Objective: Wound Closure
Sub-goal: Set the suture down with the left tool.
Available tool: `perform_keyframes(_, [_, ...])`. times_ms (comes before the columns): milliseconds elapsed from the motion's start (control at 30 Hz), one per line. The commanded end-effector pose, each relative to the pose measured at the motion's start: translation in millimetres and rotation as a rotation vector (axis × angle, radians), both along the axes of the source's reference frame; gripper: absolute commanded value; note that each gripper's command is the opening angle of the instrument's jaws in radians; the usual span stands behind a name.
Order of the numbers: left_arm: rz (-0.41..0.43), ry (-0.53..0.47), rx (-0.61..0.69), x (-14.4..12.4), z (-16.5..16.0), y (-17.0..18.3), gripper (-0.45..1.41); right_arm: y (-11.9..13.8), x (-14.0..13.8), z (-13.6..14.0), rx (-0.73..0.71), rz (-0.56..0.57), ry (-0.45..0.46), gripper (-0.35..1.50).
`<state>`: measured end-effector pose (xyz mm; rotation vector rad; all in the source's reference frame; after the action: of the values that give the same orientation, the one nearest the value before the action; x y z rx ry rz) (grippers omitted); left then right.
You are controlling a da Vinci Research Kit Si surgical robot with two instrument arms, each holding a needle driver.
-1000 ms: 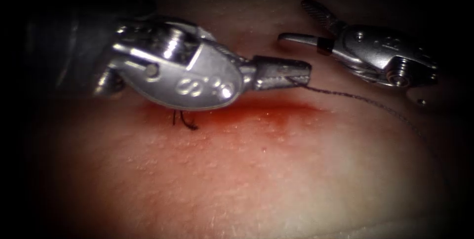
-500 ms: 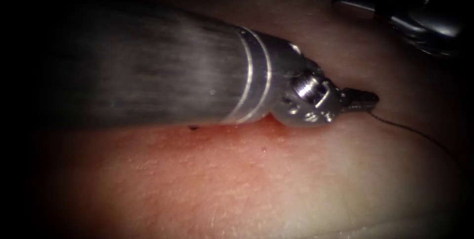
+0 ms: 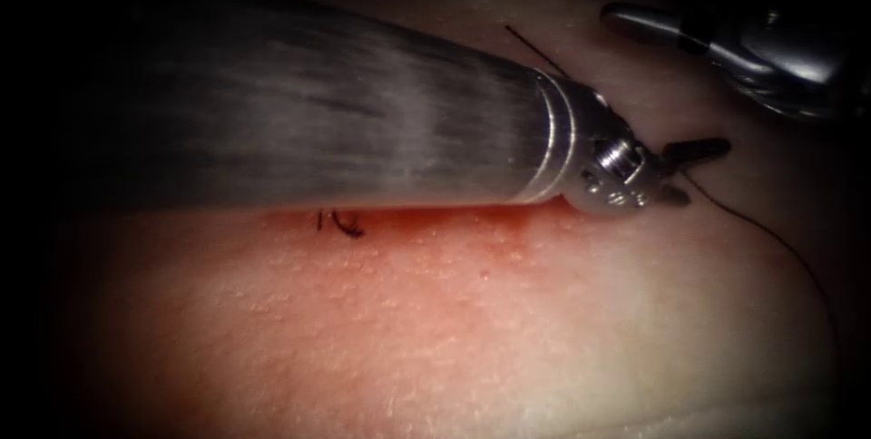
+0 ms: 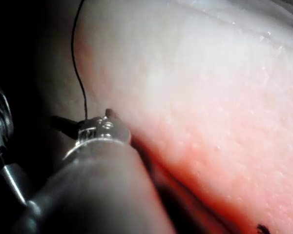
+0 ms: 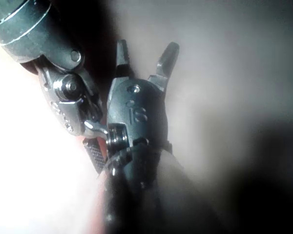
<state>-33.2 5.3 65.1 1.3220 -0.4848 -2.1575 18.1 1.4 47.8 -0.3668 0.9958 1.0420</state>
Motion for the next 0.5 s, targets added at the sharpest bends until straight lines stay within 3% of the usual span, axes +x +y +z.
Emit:
perform_keyframes(33, [-0.004, -0.002, 0.016, -0.4, 0.4, 0.3, 0.84, 0.0, 0.8, 0.6, -0.002, 0.0, 0.002, 1.06])
perform_keyframes(233, [-0.116, 0.022, 0.095, -0.2, 0.2, 0.1, 1.28, -0.1, 1.1, 0.8, -0.007, 0.005, 0.001, 1.06])
perform_keyframes(333, [-0.13, 0.021, 0.132, 0.3, -0.1, -0.4, 1.31, -0.1, 1.2, 0.9, -0.006, 0.002, 0.002, 1.06])
perform_keyframes(500, [-0.129, 0.032, 0.214, 4.0, -2.2, -1.6, 1.29, -0.1, 1.2, 0.9, -0.007, -0.001, 0.005, 1.06])
